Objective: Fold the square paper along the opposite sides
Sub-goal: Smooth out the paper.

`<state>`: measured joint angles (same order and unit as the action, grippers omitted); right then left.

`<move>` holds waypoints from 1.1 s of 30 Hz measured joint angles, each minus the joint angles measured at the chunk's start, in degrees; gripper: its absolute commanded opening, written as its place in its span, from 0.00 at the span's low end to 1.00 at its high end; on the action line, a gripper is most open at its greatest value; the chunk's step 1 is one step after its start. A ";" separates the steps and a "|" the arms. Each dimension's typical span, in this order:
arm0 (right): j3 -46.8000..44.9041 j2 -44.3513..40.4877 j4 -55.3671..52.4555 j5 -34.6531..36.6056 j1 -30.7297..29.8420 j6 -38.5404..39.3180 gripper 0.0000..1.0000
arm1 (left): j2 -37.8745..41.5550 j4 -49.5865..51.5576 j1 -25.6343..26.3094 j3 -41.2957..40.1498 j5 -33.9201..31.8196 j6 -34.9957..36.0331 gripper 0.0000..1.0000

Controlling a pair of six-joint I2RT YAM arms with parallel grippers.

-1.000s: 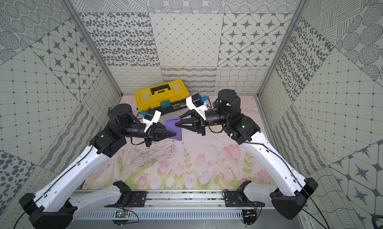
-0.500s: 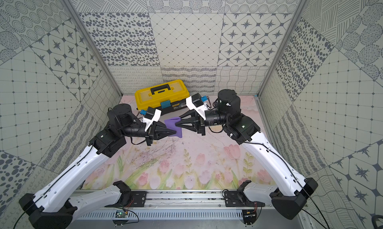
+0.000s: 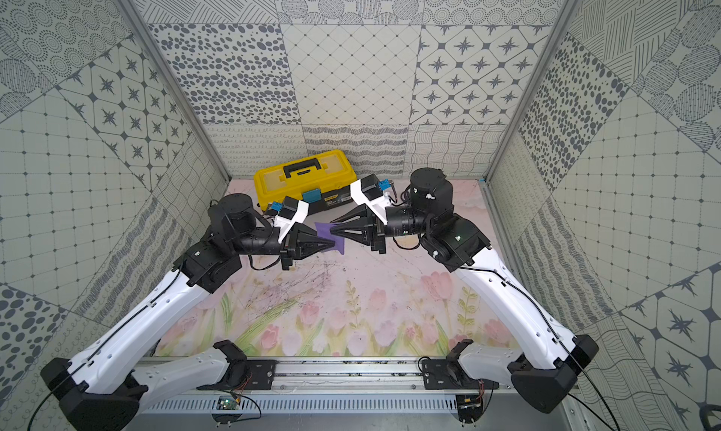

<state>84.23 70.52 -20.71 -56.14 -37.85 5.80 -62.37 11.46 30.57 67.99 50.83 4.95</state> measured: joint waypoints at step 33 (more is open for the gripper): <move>0.00 0.42 0.66 3.80 0.00 -0.44 0.10 | -0.20 -0.37 0.11 0.00 -1.95 -2.10 0.43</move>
<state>84.23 70.94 -20.05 -52.34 -37.85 5.37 -62.57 11.09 30.68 67.99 48.88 2.85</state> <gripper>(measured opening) 0.098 0.367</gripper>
